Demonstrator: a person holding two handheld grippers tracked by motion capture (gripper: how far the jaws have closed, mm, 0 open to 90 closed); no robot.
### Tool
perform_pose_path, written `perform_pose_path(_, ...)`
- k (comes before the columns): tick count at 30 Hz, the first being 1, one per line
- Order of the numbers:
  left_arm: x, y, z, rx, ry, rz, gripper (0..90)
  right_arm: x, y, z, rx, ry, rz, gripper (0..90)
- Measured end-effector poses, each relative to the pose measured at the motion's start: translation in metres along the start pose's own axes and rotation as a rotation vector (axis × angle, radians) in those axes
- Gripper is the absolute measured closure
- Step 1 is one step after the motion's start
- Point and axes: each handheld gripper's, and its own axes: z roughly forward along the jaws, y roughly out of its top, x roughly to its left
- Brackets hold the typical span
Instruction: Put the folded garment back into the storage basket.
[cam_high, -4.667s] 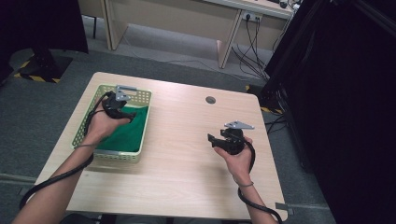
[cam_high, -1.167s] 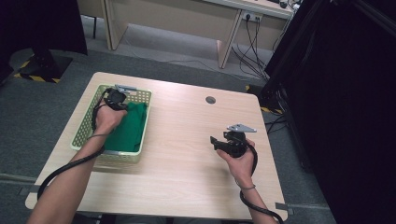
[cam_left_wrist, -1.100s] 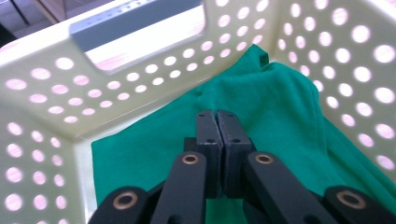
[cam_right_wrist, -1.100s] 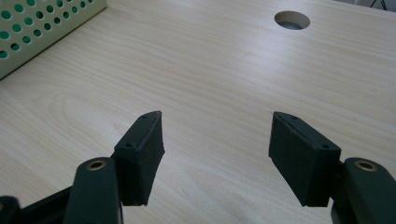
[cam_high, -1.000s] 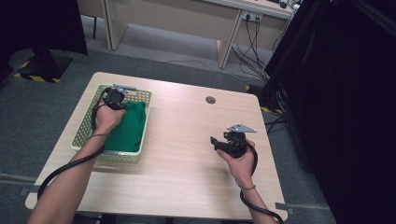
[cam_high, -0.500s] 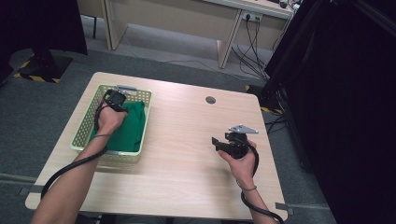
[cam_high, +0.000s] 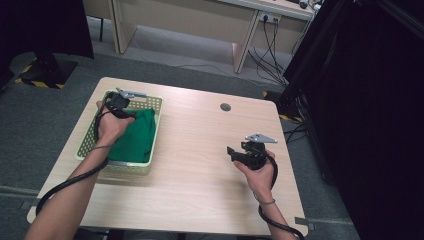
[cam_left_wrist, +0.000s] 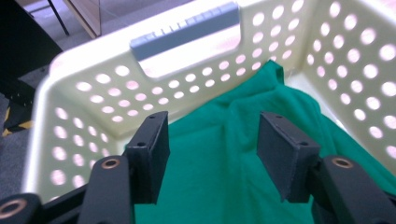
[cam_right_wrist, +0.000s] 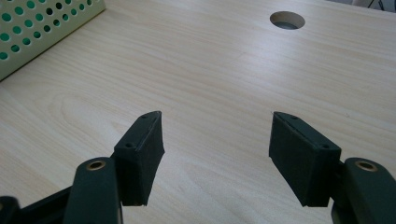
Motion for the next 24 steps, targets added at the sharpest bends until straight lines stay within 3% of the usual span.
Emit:
perform_pose_path(9, 0.009, -0.005, -0.019, -0.036, 0.008, 0.003, 38.6, 0.000, -0.003, 0.002, 0.007, 0.001, 0.000, 35.4)
perform_pose_path(24, 0.003, -0.022, -0.054, -0.130, -0.027, -0.007, 25.9, -0.009, -0.011, -0.001, -0.005, -0.006, 0.023, 34.7)
